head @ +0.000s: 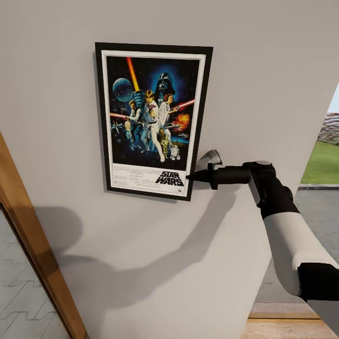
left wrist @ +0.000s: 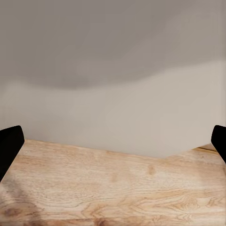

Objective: Pick up the poster from the kitchen countertop and hang it on one of the wall nails in the kitchen.

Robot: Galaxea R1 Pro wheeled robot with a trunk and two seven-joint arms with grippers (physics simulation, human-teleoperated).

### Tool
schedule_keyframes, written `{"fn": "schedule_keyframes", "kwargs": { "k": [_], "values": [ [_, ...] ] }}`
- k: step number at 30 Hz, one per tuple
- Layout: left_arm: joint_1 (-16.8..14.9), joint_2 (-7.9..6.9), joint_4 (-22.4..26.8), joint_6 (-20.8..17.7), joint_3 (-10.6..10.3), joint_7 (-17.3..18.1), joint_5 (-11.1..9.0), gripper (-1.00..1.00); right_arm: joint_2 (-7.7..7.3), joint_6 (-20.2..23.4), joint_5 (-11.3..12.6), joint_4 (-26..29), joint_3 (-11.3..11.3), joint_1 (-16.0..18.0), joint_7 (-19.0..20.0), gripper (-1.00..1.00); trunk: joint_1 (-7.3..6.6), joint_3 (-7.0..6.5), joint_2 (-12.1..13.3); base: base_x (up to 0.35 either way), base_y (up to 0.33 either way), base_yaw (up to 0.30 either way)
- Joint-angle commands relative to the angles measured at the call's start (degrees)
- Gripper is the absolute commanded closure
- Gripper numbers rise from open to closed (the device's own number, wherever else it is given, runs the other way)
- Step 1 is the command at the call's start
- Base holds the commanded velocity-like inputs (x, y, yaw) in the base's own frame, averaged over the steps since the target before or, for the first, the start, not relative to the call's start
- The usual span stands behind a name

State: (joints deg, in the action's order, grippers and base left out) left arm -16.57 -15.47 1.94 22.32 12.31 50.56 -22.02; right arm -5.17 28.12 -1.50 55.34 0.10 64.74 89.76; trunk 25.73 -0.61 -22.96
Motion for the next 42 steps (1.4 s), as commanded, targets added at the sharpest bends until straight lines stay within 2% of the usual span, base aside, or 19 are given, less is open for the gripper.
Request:
{"fn": "schedule_keyframes", "kwargs": {
  "k": [1, 42],
  "values": [
    [0.0, 0.00, -0.1, 0.3, 0.4, 0.2, 0.4, -1.00, -0.02, 3.2, -0.6, -1.6, 0.0, 0.0, -0.3, 1.00, 0.06, 0.01, 0.0, 0.000, 0.000, 0.000],
    [0.0, 0.00, -0.1, 0.3, 0.4, 0.2, 0.4, -1.00, -0.02, 3.1, -0.6, -1.6, 0.0, 0.0, -0.3, 1.00, 0.06, 0.01, 0.0, 0.000, 0.017, 0.000]
  ]
}}
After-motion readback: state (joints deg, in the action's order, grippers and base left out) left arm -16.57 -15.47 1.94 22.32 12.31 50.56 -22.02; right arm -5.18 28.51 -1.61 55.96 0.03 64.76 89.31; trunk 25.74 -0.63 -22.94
